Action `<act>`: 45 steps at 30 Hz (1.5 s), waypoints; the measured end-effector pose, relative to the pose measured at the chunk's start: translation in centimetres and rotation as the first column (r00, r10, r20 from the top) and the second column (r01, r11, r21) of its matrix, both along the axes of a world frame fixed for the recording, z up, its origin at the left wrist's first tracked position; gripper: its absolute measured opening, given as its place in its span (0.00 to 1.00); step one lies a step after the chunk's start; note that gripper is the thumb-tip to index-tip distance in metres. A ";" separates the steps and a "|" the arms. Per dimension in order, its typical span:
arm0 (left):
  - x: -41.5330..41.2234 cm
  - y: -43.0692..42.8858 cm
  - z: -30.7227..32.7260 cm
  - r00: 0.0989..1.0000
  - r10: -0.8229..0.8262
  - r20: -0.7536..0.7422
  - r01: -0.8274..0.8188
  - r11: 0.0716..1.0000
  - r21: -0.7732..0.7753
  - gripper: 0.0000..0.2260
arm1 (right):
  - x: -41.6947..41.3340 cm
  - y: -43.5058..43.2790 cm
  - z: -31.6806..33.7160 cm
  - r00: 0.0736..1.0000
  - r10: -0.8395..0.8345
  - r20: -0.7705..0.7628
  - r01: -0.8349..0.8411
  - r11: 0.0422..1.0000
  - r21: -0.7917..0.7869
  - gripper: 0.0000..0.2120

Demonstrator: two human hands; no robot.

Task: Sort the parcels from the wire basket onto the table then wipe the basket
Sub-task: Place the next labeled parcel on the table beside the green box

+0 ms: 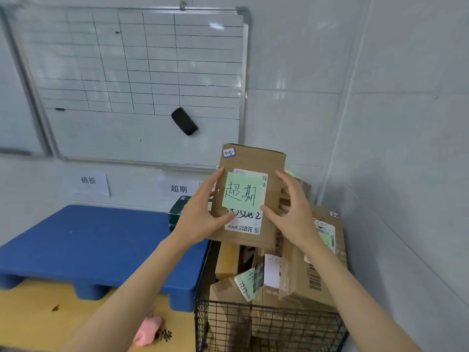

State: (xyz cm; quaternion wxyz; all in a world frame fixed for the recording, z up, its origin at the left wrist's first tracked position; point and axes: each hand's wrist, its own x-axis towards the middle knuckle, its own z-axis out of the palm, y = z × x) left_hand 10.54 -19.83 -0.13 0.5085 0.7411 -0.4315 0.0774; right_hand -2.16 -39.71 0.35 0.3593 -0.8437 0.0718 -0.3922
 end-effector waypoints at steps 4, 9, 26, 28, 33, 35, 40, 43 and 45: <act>0.1 0.7 1.1 1.000 0.015 0.016 -0.015 1.000 -0.010 0.42 | 0.5 0.7 0.8 0.998 0.001 0.055 -0.003 0.999 0.040 0.35; -0.2 2.1 1.8 0.999 0.039 0.006 -0.038 0.997 -0.068 0.43 | 1.1 1.9 1.5 0.994 0.048 0.095 -0.058 0.992 0.112 0.36; 1.0 9.7 2.9 0.985 0.152 -0.078 -0.165 0.964 -0.210 0.40 | 5.0 10.2 2.4 0.975 0.210 0.067 -0.216 0.971 0.105 0.40; 1.6 11.0 3.0 0.985 0.149 -0.088 -0.167 0.955 -0.244 0.39 | 5.8 11.7 2.8 0.972 0.223 0.079 -0.230 0.967 0.104 0.40; 3.8 14.5 3.6 0.984 0.139 -0.116 -0.168 0.938 -0.302 0.41 | 8.4 15.5 3.5 0.967 0.227 0.113 -0.244 0.955 0.167 0.40; 5.2 15.9 3.8 0.983 0.120 -0.142 -0.161 0.930 -0.330 0.39 | 9.6 17.0 3.4 0.966 0.225 0.126 -0.248 0.947 0.205 0.39; 9.1 20.4 3.8 0.989 0.074 -0.131 -0.111 0.947 -0.302 0.34 | 13.4 21.7 3.1 0.967 0.215 0.136 -0.243 0.938 0.248 0.30; 11.8 23.7 3.5 0.987 0.030 -0.156 -0.075 0.954 -0.289 0.33 | 15.7 24.9 3.1 0.963 0.225 0.149 -0.257 0.936 0.243 0.29; 13.7 25.7 3.2 0.983 -0.002 -0.186 -0.055 0.953 -0.297 0.32 | 17.3 27.0 2.8 0.962 0.223 0.160 -0.258 0.932 0.254 0.29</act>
